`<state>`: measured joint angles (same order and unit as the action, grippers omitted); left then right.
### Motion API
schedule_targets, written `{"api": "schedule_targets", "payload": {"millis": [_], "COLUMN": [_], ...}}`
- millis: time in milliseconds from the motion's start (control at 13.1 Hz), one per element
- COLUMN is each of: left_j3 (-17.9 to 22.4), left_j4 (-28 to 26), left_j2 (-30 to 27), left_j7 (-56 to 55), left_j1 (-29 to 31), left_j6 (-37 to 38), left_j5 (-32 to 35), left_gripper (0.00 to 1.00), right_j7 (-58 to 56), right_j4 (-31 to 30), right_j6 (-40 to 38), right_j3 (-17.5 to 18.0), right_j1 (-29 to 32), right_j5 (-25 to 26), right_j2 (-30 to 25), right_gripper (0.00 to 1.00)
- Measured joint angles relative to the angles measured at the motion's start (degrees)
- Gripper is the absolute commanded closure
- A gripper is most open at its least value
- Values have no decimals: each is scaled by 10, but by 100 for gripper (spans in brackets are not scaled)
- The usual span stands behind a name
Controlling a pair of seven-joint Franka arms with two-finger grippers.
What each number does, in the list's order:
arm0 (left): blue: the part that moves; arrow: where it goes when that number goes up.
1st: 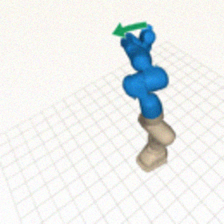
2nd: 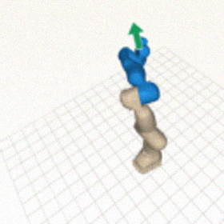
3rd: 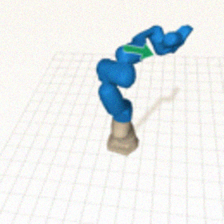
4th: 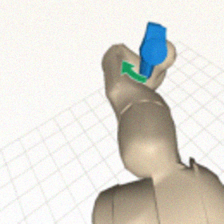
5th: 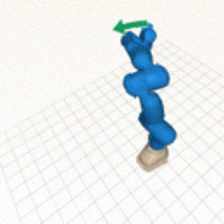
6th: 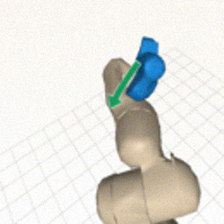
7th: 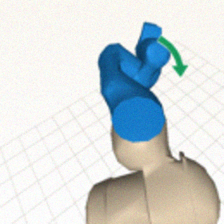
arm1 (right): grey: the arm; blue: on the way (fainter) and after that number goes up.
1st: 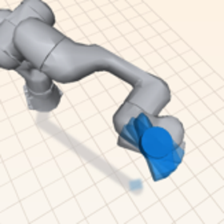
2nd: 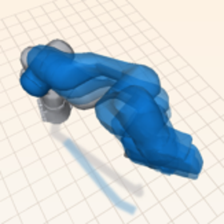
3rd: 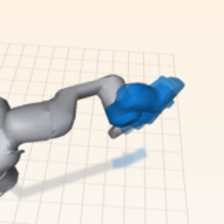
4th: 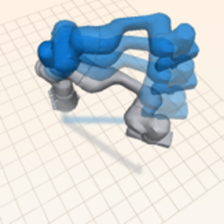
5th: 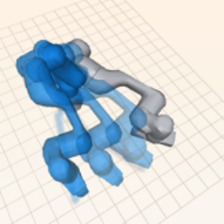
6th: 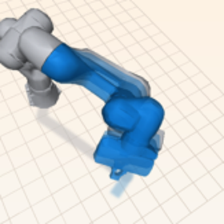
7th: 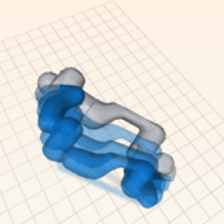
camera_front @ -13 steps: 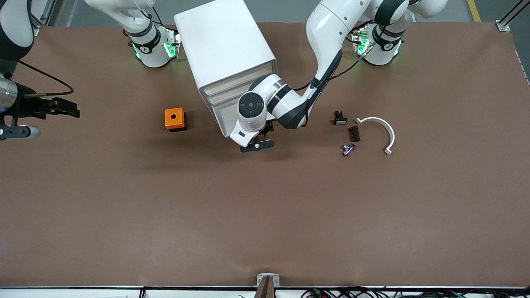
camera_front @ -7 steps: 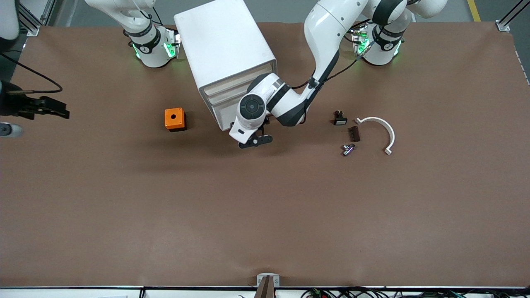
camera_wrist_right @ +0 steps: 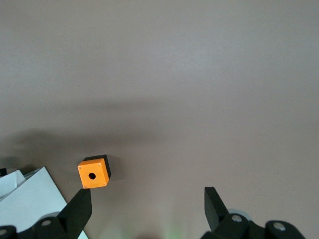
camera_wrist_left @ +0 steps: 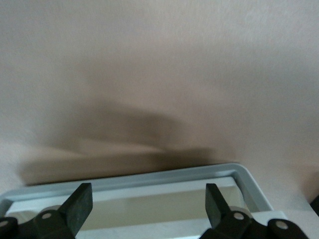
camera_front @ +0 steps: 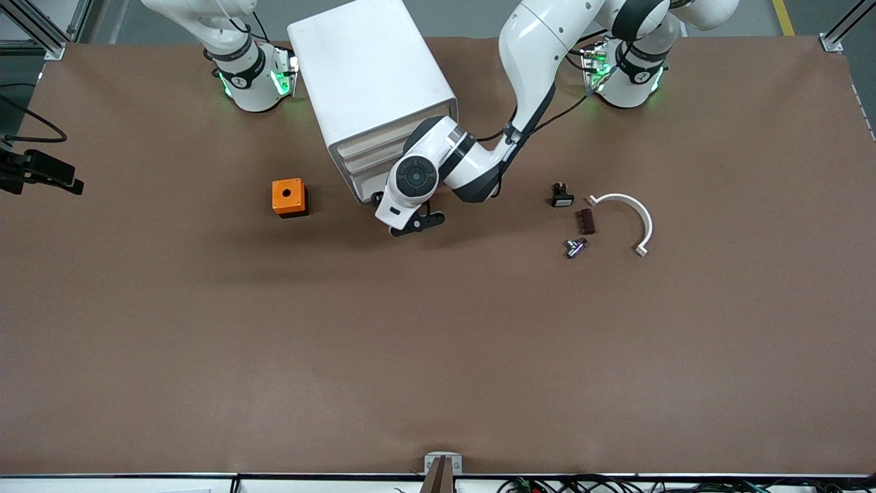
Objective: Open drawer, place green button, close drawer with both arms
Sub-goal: 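Push the drawer into the white cabinet with the left gripper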
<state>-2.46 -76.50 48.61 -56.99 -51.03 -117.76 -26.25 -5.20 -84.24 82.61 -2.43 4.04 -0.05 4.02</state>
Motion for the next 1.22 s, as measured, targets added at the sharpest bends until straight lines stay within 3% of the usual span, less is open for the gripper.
{"api": "schedule_targets", "payload": {"millis": [305, 762, 1219], "left_j3": [-5, -11, -12], "left_j4": [-3, -7, -7], "left_j2": [0, 2, 2], "left_j7": [-2, -8, -7], "left_j1": [-1, 0, 1], "left_j6": [12, 20, 21], "left_j5": [-42, -68, -68], "left_gripper": [0, 0, 0], "right_j7": [0, 0, 0], "right_j4": [-11, -138, -146], "right_j6": [-16, 59, 62], "right_j3": [0, 9, 10], "right_j1": [0, 0, 0], "right_j5": [-2, -3, -3], "right_j2": [-27, -130, -134], "right_gripper": [0, 0, 0]}}
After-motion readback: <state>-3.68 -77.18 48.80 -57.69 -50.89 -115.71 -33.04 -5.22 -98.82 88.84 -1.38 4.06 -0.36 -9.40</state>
